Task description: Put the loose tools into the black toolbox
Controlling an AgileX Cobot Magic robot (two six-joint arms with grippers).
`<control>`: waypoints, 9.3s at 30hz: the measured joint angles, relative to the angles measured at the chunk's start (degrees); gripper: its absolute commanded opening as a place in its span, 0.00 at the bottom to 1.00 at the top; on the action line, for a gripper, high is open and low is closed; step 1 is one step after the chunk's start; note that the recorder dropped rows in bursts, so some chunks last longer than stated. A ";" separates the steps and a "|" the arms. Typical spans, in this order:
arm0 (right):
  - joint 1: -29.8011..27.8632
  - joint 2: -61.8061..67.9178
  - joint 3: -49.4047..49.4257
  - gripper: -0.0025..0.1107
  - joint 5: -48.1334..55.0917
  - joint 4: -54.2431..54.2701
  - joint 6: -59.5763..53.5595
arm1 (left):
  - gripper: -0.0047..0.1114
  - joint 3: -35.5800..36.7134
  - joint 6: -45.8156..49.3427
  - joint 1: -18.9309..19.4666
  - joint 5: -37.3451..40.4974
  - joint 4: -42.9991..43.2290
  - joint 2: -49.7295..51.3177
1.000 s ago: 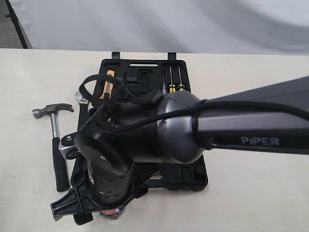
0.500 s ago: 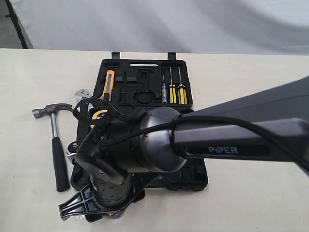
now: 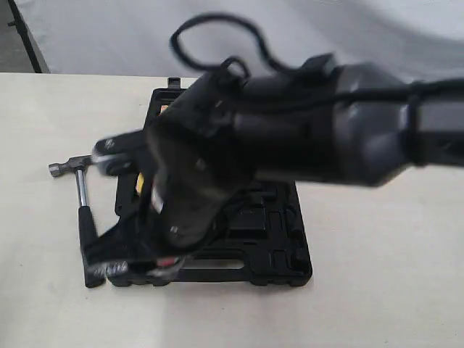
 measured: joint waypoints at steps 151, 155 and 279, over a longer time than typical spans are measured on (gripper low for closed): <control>-6.90 54.63 -71.43 0.02 5.04 8.13 -13.26 | 0.05 0.00 0.00 0.00 0.00 0.00 0.00; -6.78 54.49 -71.43 0.02 5.04 9.29 -9.83 | 0.05 0.00 0.00 0.00 0.00 0.00 0.00; -10.44 25.49 -28.27 0.02 11.63 15.16 -38.63 | 0.05 0.00 0.00 0.00 0.00 0.00 0.00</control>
